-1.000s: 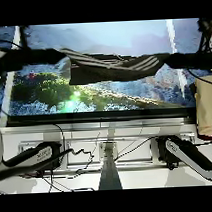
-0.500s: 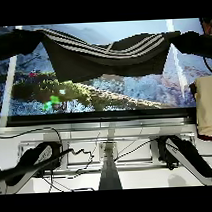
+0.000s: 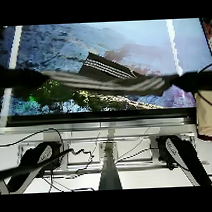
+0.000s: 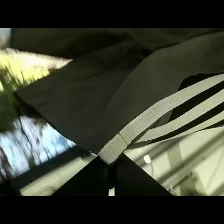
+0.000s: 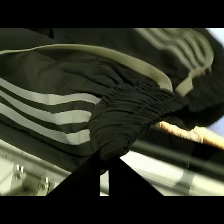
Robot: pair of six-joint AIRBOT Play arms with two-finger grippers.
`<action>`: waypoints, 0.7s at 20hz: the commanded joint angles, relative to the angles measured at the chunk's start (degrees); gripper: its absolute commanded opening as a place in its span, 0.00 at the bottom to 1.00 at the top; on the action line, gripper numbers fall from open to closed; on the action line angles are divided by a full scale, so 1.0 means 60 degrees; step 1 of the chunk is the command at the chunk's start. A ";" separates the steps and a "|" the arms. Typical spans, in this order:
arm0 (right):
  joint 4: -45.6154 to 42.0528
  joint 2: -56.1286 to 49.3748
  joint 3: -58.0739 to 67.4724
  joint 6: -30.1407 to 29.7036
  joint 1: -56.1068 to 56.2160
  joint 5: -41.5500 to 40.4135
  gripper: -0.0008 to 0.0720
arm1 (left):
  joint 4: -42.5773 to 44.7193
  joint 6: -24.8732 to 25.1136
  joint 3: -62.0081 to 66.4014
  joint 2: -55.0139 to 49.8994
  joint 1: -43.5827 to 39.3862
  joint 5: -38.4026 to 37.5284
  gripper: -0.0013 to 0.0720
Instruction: Fold the clothes and pants, and hang the long-sleeved shirts on hangers.
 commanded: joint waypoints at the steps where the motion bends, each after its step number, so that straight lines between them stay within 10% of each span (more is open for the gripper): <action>1: -0.0219 0.0441 -0.0951 0.0193 0.0000 0.1213 0.04 | 0.0466 -0.0204 -0.1013 0.0025 0.0004 -0.0707 0.03; 7: -0.0280 0.0353 -0.2251 0.0262 -0.0004 0.1071 0.04 | -0.0583 -0.0565 -0.1300 -0.0616 -0.0521 0.4517 0.03; 14: -0.1534 0.0353 -0.3155 0.0288 -0.0011 -0.0710 0.04 | -0.1038 -0.0576 -0.0729 -0.4218 -0.4466 1.0251 0.03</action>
